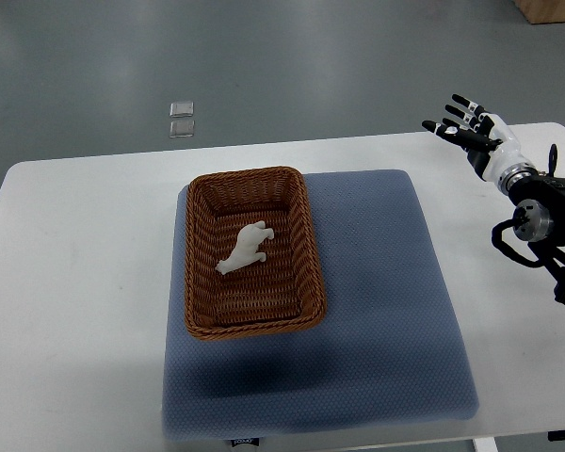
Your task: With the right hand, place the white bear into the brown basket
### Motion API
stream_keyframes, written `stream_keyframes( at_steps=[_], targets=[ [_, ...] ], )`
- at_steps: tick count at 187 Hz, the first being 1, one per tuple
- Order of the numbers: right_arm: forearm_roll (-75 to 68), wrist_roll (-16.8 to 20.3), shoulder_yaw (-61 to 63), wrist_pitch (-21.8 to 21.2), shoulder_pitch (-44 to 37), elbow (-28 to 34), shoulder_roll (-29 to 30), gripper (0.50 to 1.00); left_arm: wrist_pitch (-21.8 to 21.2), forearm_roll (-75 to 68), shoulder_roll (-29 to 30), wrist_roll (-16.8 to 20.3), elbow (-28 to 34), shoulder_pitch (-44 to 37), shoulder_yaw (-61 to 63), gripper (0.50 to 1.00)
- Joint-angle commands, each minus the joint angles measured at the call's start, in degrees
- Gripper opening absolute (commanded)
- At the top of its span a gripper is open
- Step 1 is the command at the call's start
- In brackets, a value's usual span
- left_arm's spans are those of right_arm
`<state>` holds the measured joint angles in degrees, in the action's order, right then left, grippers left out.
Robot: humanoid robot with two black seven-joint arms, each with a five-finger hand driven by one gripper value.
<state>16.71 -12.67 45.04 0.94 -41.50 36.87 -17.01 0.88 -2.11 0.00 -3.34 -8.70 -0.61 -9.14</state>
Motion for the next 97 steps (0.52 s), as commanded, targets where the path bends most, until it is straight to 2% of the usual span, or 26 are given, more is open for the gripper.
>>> stream_keyframes(
  at_steps=[1, 97],
  targets=[
    [-1.59, -0.43, -0.04, -0.15, 0.55, -0.13, 0.23, 0.924, 0.0, 0.0, 0.0, 0.01, 0.0, 0.0, 0.0, 1.0],
    [-1.59, -0.6, -0.13, -0.41, 1.07, 0.13, 0.75, 0.926, 0.0, 0.0, 0.0, 0.01, 0.0, 0.0, 0.0, 1.0]
  ],
)
